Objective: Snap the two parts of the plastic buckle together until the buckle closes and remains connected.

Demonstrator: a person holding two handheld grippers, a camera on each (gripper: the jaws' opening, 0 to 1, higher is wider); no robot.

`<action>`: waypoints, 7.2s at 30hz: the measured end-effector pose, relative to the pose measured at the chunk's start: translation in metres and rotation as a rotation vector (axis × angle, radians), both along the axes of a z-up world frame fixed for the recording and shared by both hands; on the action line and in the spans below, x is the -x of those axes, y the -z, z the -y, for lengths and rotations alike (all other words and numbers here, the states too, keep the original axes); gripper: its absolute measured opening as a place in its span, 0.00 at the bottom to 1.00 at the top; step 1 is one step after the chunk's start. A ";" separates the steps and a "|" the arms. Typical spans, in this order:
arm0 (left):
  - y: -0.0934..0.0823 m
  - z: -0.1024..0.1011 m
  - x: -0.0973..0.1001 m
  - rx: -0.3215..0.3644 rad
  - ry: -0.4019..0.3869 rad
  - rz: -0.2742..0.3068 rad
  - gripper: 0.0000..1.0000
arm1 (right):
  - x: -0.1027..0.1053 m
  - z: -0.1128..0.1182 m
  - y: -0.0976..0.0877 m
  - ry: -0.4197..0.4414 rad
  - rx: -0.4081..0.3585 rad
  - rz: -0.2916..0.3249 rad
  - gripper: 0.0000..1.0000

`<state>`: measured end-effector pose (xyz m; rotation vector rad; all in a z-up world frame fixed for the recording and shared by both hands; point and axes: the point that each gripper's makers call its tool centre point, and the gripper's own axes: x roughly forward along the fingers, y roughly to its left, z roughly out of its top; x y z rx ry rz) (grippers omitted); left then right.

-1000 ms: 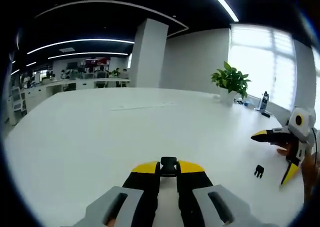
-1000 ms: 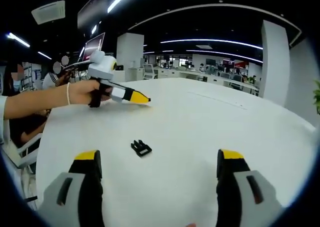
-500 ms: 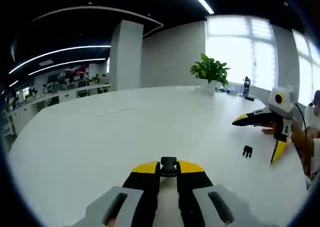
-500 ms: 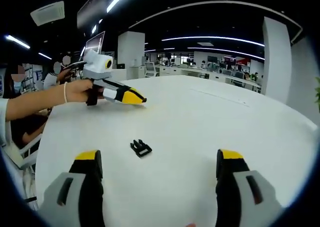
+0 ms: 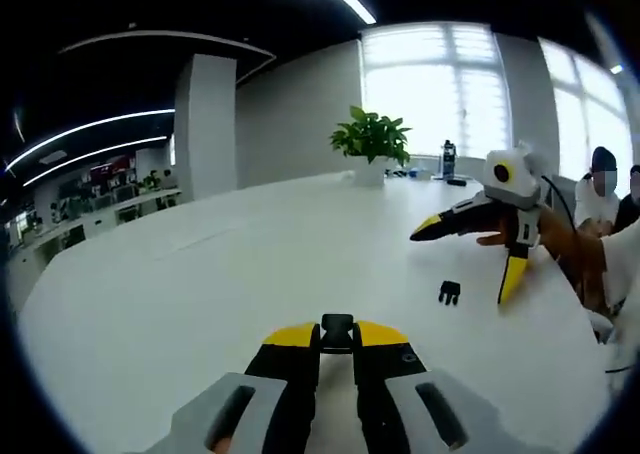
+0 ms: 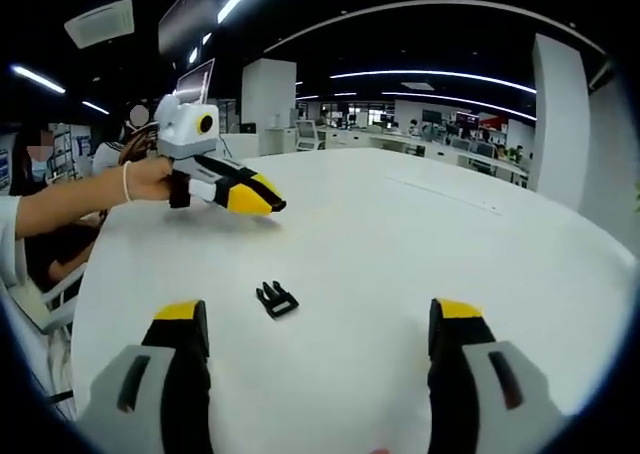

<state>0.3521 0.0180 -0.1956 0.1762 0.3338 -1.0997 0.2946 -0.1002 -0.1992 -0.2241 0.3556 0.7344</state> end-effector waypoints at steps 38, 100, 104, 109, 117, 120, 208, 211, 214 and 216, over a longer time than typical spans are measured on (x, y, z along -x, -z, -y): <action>0.010 0.004 0.056 -0.034 0.281 -0.045 0.12 | 0.004 -0.019 0.008 -0.203 -0.053 -0.030 0.64; 0.017 0.006 0.088 -0.082 0.409 -0.067 0.12 | 0.024 -0.040 0.004 -0.360 -0.026 0.001 0.12; 0.018 0.007 0.087 -0.082 0.415 -0.065 0.12 | 0.026 -0.043 0.002 -0.376 -0.034 0.003 0.12; 0.017 0.009 0.090 -0.080 0.426 -0.063 0.12 | 0.031 -0.049 -0.001 -0.397 -0.045 0.005 0.12; 0.015 0.012 0.092 -0.082 0.444 -0.056 0.12 | 0.040 -0.060 0.000 -0.443 -0.037 0.010 0.12; 0.016 0.014 0.093 -0.082 0.450 -0.058 0.12 | 0.042 -0.063 0.001 -0.455 -0.030 0.014 0.12; 0.020 0.027 0.110 -0.114 0.465 -0.025 0.11 | 0.055 -0.077 0.011 -0.530 0.019 0.011 0.11; 0.020 0.026 0.114 -0.116 0.490 -0.031 0.11 | 0.060 -0.078 0.010 -0.570 0.020 0.027 0.11; 0.020 0.026 0.118 -0.125 0.504 -0.031 0.11 | 0.064 -0.077 0.011 -0.599 0.013 0.018 0.11; 0.020 0.027 0.120 -0.140 0.509 -0.033 0.11 | 0.064 -0.077 0.011 -0.610 0.012 0.020 0.10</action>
